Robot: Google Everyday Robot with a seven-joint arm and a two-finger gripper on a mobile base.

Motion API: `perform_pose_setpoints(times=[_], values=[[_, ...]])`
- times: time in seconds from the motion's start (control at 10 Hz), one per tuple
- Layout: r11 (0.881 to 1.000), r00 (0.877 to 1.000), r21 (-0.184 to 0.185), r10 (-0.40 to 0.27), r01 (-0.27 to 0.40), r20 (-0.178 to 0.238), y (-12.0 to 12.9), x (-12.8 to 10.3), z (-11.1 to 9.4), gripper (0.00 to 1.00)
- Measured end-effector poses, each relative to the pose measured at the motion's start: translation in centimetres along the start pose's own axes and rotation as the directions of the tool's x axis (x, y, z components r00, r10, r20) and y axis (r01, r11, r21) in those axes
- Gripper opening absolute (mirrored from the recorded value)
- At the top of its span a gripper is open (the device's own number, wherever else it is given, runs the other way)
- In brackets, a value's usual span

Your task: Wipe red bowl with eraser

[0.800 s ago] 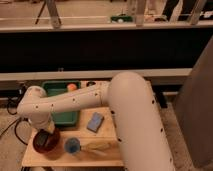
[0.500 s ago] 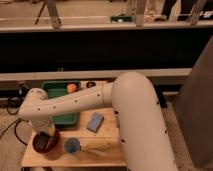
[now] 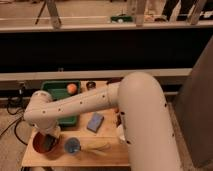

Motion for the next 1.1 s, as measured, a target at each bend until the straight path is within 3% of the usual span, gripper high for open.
perform_pose_setpoints(times=[0.5, 0.9, 1.1], values=[[1.000, 0.999, 0.010, 0.025, -0.025, -0.034, -0.4, 1.9, -0.3, 0.00], [0.999, 1.000, 0.036, -0.013, 0.012, 0.006, -3.1, 0.8, 0.1, 0.00], [0.999, 0.999, 0.042, -0.026, 0.025, 0.023, -3.2, 0.1, 0.0, 0.00]])
